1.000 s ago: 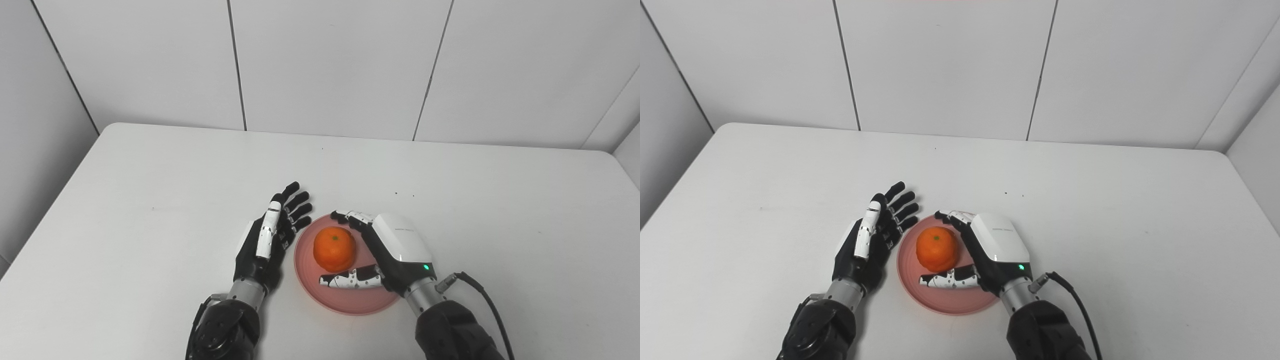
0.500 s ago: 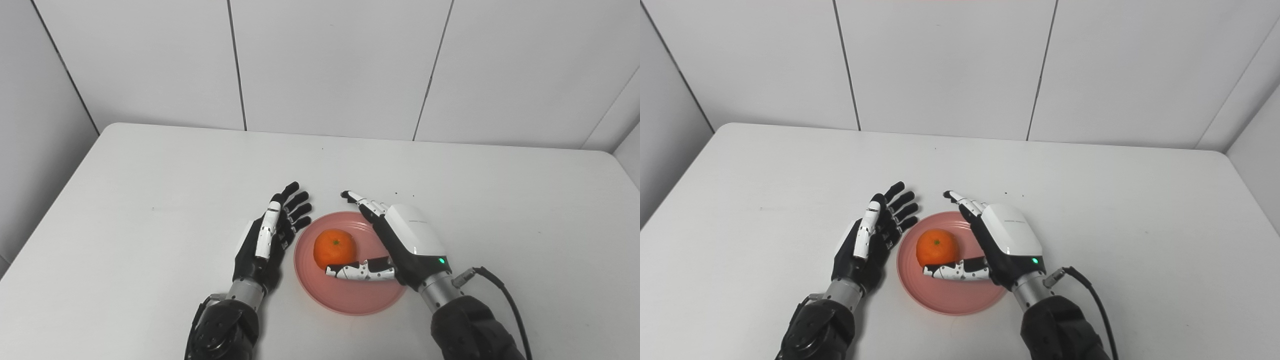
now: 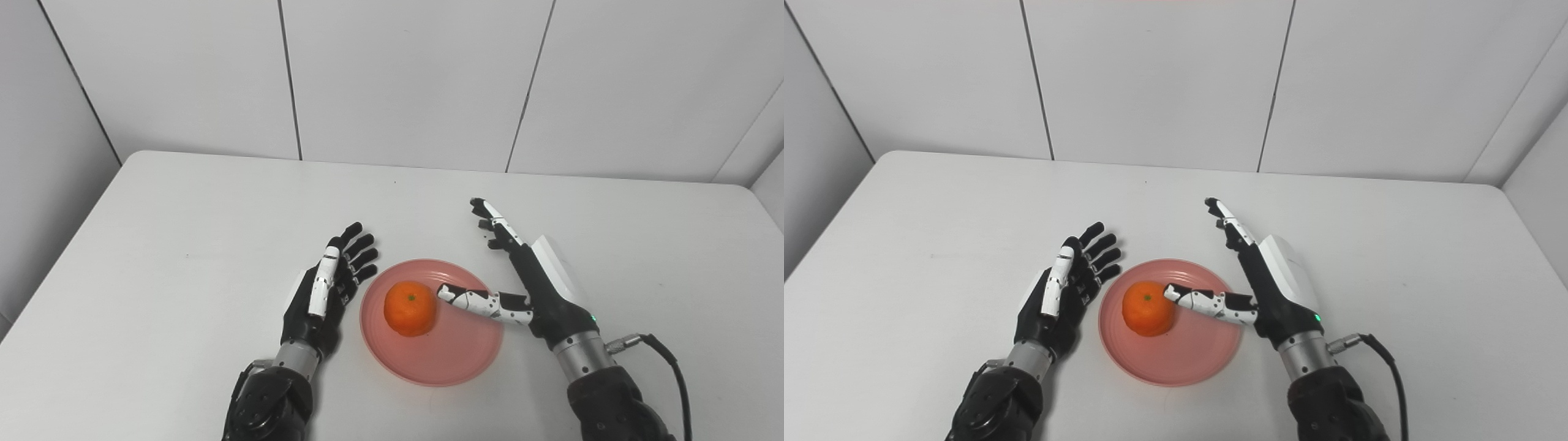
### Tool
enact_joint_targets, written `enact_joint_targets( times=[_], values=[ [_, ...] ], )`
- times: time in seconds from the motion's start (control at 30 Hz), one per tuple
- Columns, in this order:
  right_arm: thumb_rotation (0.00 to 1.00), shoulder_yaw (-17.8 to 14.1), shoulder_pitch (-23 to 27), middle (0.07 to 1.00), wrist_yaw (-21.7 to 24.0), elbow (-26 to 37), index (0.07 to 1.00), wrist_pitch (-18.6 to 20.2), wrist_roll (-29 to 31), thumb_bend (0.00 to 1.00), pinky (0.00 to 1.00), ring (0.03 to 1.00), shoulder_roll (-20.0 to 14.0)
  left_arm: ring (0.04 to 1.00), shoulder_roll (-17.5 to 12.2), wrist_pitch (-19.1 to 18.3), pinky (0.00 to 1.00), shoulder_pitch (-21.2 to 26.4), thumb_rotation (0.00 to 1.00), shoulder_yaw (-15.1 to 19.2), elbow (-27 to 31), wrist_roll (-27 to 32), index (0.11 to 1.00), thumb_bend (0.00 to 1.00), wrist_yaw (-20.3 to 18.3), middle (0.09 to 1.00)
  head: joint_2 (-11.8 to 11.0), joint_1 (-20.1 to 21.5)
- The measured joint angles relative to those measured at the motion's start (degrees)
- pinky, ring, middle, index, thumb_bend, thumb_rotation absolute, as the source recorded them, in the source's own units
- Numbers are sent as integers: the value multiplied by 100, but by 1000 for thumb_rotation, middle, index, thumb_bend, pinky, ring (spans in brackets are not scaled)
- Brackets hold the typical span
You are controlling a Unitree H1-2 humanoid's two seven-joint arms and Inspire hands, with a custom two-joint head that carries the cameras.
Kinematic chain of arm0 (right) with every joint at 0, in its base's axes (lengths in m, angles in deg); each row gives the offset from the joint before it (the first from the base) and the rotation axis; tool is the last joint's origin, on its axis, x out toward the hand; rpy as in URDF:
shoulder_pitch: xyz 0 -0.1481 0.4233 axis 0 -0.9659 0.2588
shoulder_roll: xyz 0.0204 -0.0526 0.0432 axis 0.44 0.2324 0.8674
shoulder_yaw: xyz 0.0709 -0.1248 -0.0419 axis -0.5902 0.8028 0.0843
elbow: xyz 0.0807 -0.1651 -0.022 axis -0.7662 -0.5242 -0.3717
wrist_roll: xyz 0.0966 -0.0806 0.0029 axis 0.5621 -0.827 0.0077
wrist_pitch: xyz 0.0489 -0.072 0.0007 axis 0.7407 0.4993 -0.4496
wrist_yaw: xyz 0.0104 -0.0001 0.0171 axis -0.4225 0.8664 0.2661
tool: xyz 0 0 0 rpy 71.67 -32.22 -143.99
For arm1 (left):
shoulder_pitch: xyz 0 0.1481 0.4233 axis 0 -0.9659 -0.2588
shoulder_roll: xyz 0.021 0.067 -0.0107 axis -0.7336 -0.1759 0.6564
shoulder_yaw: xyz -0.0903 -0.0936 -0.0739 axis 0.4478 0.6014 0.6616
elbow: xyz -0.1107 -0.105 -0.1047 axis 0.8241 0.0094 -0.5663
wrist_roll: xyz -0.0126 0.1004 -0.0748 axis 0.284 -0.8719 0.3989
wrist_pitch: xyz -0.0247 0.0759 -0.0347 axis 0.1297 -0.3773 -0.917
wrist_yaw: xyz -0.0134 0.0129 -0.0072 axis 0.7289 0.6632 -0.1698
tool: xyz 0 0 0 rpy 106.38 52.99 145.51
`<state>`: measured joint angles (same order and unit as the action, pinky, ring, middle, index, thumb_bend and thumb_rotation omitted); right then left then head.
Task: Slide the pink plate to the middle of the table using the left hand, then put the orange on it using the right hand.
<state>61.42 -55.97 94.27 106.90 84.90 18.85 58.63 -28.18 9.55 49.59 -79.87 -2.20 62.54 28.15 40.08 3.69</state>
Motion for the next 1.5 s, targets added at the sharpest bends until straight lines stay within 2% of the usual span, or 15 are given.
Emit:
enact_joint_targets(
  times=[0.03,0.07,0.13,0.23,0.33,0.37,0.53,0.63,0.67,0.8,0.87,0.93,1.13,1.33,1.5],
  values=[
    [890,-20,-14,915,-36,-3,951,0,22,1000,798,881,3,879,0,0,872,0,1000,3,0,0,879,407,-3,888,0,0],
    [938,-53,-40,915,-109,-6,952,0,45,1000,804,883,15,879,0,-1,871,0,1000,5,1,0,879,406,-4,888,-17,-9],
    [987,-208,-135,918,-257,-13,945,0,178,1000,815,883,114,878,1,-2,871,0,1000,7,6,0,876,405,-6,886,-18,-9],
    [1000,-459,-296,945,-450,-46,954,-2,636,946,840,915,293,883,0,-2,879,0,1000,25,15,-4,879,405,-4,891,-26,0],
    [1000,-686,-401,964,-547,-259,969,-64,1307,953,869,932,457,886,-32,-3,881,0,1000,21,28,-13,883,408,-4,895,-35,17],
    [1000,-751,-426,974,-581,-346,978,-108,1522,982,895,941,508,890,-50,-3,885,-1,1000,18,46,-17,886,406,-3,900,-35,18],
    [1000,-950,-446,993,-695,-513,998,-160,2215,1000,942,966,723,913,-143,-52,914,-34,1000,-30,185,-140,923,417,7,931,-53,62],
    [1000,-1030,-473,1000,-756,-614,1000,-163,2514,968,978,988,814,935,-223,-48,943,-58,1000,-66,200,-171,960,415,2,960,-70,79],
    [1000,-1046,-504,1000,-775,-620,1000,-164,2589,910,990,995,823,950,-256,-47,962,-59,1000,-77,204,-180,973,409,-4,974,-79,70],
    [1000,-1113,-591,1000,-829,-734,1000,-181,2845,809,993,997,821,978,-309,-43,993,-89,1000,-99,264,-254,993,389,-16,995,-88,53],
    [1000,-1138,-636,1000,-857,-758,1000,-181,2915,711,998,994,815,997,-322,-36,1000,-102,1000,-128,286,-278,1000,386,-19,1000,-123,44],
    [1000,-1151,-685,1000,-883,-758,1000,-181,2984,689,996,992,822,999,-345,-29,1000,-138,1000,-159,335,-340,1000,385,-28,1000,-132,35],
    [1000,-1143,-753,987,-978,-758,985,-180,3138,484,990,984,923,1000,-440,167,1000,-275,1000,-240,398,-466,1000,396,-32,1000,-193,70],
    [1000,-1078,-797,1000,-1075,-788,999,-181,3168,366,997,998,1033,1000,-489,280,1000,-344,1000,-237,422,-504,1000,395,-49,1000,-255,35],
    [1000,-1038,-872,1000,-1083,-815,1000,-180,3217,290,1000,998,1043,1000,-474,456,1000,-427,1000,-250,401,-511,1000,404,-50,1000,-396,-132]
  ],
)
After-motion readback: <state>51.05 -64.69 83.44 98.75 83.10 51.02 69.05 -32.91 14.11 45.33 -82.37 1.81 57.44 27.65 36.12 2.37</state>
